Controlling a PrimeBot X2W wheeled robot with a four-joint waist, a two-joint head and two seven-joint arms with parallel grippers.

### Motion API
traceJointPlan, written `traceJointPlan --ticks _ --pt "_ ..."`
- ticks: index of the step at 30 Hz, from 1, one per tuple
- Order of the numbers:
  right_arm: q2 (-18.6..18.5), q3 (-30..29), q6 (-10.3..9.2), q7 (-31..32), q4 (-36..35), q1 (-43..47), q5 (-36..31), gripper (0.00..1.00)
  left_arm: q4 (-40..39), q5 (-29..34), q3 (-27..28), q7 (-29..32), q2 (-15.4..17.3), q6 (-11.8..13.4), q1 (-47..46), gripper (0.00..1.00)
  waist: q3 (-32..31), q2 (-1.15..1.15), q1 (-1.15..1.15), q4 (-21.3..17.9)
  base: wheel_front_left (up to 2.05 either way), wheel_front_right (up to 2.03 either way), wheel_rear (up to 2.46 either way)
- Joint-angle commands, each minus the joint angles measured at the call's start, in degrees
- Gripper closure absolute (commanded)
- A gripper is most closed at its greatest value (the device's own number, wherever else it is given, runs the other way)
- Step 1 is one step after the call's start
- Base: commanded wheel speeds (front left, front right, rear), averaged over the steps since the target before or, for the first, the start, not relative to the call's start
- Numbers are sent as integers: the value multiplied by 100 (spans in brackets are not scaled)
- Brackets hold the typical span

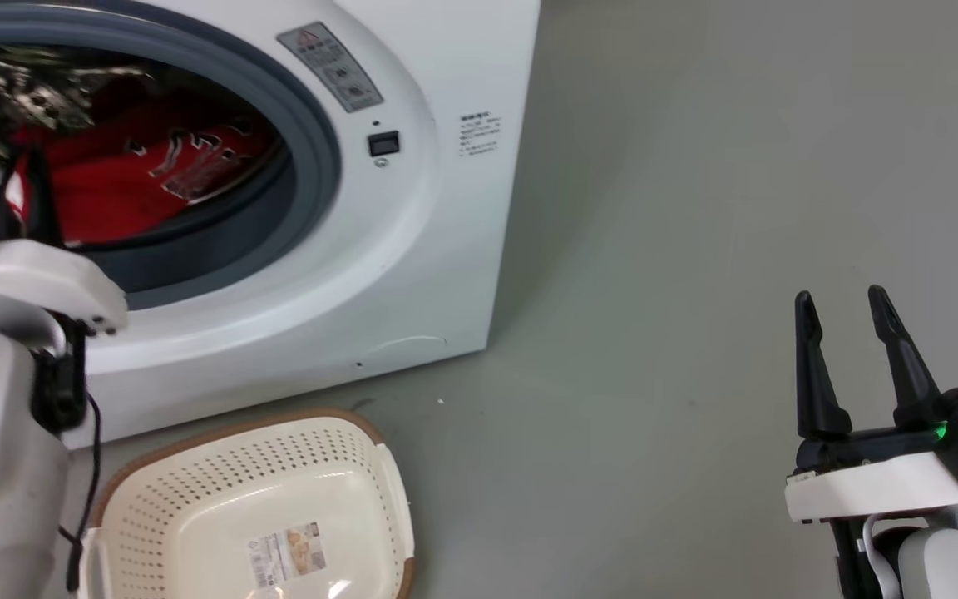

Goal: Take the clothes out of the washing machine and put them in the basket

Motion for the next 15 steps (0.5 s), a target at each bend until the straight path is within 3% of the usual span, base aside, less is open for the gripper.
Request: traceJointPlan --ticks 1,15 --pt "-1 -13 -2 15 -24 81 -56 0 -79 -32 9 -44 -53 13 208 100 -255 0 1 224 0 0 0" --pt "0 -263 -2 422 -391 551 -246 0 -1387 -195 -228 -78 -556 271 2463 100 -833 0 1 817 0 0 0"
